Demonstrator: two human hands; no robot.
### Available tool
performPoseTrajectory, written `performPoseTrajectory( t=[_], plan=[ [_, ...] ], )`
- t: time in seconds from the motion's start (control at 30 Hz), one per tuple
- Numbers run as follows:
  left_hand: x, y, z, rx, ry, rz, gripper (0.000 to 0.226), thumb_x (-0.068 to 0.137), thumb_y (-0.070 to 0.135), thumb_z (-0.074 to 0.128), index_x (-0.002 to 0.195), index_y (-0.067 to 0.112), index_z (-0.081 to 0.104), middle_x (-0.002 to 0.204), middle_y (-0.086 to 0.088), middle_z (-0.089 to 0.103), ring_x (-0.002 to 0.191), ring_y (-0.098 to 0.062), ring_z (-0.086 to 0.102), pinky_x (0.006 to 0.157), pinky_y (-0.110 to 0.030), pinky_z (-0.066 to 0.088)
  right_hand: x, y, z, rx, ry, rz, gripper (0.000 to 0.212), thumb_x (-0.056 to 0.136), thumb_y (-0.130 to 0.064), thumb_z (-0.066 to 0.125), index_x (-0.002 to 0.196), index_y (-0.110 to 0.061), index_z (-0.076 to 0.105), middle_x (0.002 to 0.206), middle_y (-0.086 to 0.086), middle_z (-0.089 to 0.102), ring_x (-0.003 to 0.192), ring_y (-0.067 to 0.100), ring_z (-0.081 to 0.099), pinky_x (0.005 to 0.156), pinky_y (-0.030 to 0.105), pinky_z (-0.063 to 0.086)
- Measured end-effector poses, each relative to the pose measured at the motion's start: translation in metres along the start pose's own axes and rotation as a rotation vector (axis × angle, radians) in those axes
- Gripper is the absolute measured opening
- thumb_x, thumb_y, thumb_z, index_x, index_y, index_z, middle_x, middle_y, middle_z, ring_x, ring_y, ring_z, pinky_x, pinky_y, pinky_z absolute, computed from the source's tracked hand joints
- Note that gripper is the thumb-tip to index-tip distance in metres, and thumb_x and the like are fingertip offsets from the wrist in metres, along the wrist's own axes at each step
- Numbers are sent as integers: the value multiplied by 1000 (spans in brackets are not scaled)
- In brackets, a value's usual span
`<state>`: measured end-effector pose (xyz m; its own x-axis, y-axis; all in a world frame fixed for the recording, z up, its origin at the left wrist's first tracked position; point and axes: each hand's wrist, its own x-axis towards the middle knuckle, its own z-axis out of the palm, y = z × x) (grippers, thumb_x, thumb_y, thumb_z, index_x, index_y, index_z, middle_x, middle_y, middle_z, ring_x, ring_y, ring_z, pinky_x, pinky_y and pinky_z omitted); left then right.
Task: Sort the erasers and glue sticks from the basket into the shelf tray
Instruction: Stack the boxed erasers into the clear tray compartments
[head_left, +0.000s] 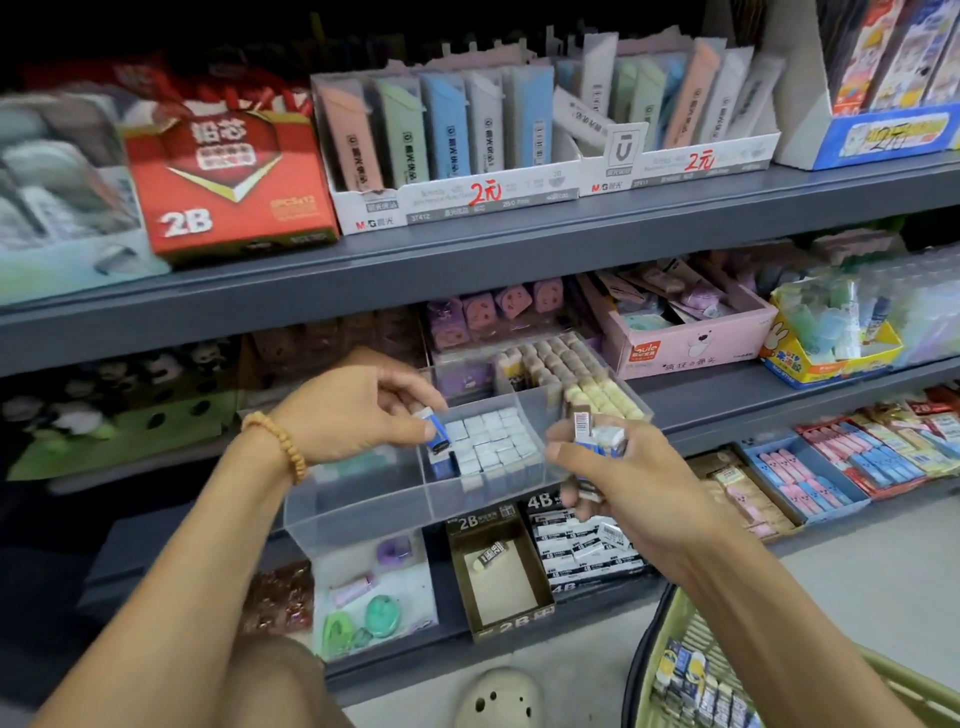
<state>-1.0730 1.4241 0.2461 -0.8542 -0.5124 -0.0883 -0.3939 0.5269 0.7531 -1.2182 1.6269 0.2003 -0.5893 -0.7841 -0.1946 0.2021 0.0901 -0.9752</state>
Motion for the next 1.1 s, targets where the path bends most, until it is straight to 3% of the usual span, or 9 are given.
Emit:
performPoseTrajectory(
  t=[0.1,0.3,0.37,0.5,0.67,0.87,0.97,1.03,1.1],
  plan=[
    [-1,0,1,230,-28,18,14,75,17,81,84,26,75,66,9,67,57,5,55,61,-11,44,-5,-1,8,-4,10,13,27,89,-2,69,112,-8,56,81,11,73,57,21,62,45,26,44],
    [6,2,17,450,-86,72,12,77,18,79,86,23,73,64,17,55,55,9,52,50,-5,35,-12,-3,12,-21,28,6,21,88,-8,72,101,-11,56,91,11,77,63,23,67,49,26,43],
    [11,-1,21,496,-81,70,11,76,19,78,83,24,70,69,14,58,59,3,53,51,-7,35,-12,0,12,-4,39,6,20,88,-10,73,102,-8,59,86,8,75,63,22,67,48,25,44],
    [19,-3,29,619,-97,80,16,72,19,78,75,25,64,75,6,65,71,-12,62,62,-27,53,-11,5,11,49,65,17,16,87,-11,74,97,-9,63,68,0,66,55,20,61,45,25,42],
    [22,-3,35,669,-80,103,24,72,17,76,71,27,54,70,14,53,65,-6,51,62,-27,49,-10,6,11,78,58,2,24,85,-10,75,106,-4,62,70,5,67,50,18,57,42,24,40],
    [21,-4,23,506,-132,76,17,76,26,81,86,25,67,82,8,65,77,-10,61,71,-26,53,-9,8,9,74,72,-21,22,84,0,73,104,1,65,83,27,68,55,17,60,46,24,43],
    [13,9,28,158,6,167,2,87,23,70,87,24,73,81,8,70,75,-5,64,72,-24,53,-10,8,8,39,79,-33,15,84,5,73,96,-2,67,71,15,66,56,16,59,46,24,44],
    [8,24,39,-7,-50,228,8,86,20,71,92,18,76,81,7,73,72,-2,65,70,-21,53,-12,8,7,15,86,-46,15,83,7,72,93,-2,67,66,10,64,55,16,58,46,23,44],
    [6,34,51,5,-156,274,16,80,20,78,96,18,77,82,10,73,72,2,63,66,-14,48,-13,6,4,12,108,-69,20,81,7,74,96,-3,66,63,10,63,55,17,57,46,23,44]
  ],
)
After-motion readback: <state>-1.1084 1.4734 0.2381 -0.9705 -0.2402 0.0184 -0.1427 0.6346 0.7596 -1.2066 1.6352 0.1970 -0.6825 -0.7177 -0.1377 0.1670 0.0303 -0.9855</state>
